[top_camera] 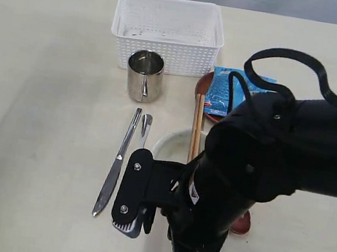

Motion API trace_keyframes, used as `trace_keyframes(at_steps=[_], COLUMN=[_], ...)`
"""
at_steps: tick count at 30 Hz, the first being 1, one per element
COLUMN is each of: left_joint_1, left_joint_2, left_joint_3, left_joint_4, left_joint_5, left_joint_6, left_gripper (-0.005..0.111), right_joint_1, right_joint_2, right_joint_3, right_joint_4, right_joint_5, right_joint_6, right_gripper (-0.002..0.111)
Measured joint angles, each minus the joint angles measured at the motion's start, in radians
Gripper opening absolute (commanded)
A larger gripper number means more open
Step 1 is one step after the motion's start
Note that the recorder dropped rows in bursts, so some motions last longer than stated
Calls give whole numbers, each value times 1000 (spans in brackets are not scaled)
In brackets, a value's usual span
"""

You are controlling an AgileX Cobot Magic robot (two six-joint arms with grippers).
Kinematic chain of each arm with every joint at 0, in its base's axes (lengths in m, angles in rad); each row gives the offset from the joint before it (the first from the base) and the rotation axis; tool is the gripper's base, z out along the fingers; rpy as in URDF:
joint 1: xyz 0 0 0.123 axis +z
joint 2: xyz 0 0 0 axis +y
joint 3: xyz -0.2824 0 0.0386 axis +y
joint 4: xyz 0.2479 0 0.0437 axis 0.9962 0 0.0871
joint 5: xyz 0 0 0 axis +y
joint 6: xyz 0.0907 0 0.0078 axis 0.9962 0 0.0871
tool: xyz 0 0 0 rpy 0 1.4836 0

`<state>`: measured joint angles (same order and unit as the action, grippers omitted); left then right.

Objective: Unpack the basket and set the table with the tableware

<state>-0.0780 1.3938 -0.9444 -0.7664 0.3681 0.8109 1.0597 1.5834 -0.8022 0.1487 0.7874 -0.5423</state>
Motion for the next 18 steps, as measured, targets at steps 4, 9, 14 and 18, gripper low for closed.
trace_keyframes(at_steps=[4, 9, 14, 18], left_joint_1=[0, 0, 0, 0], left_joint_2=[0, 0, 0, 0], left_joint_3=[0, 0, 0, 0], left_joint_4=[0, 0, 0, 0], left_joint_5=[0, 0, 0, 0], left_joint_6=[0, 0, 0, 0], left_gripper=[0, 0, 0, 0], right_joint_1=[0, 0, 0, 0], right_joint_2=[0, 0, 0, -11], right_joint_3=[0, 0, 0, 0], right_joint_4=[-24, -34, -34, -13], right_joint_5=[-11, -11, -11, -6], right_joint_6=[0, 4, 4, 4], right_gripper=[-1, -1, -1, 0])
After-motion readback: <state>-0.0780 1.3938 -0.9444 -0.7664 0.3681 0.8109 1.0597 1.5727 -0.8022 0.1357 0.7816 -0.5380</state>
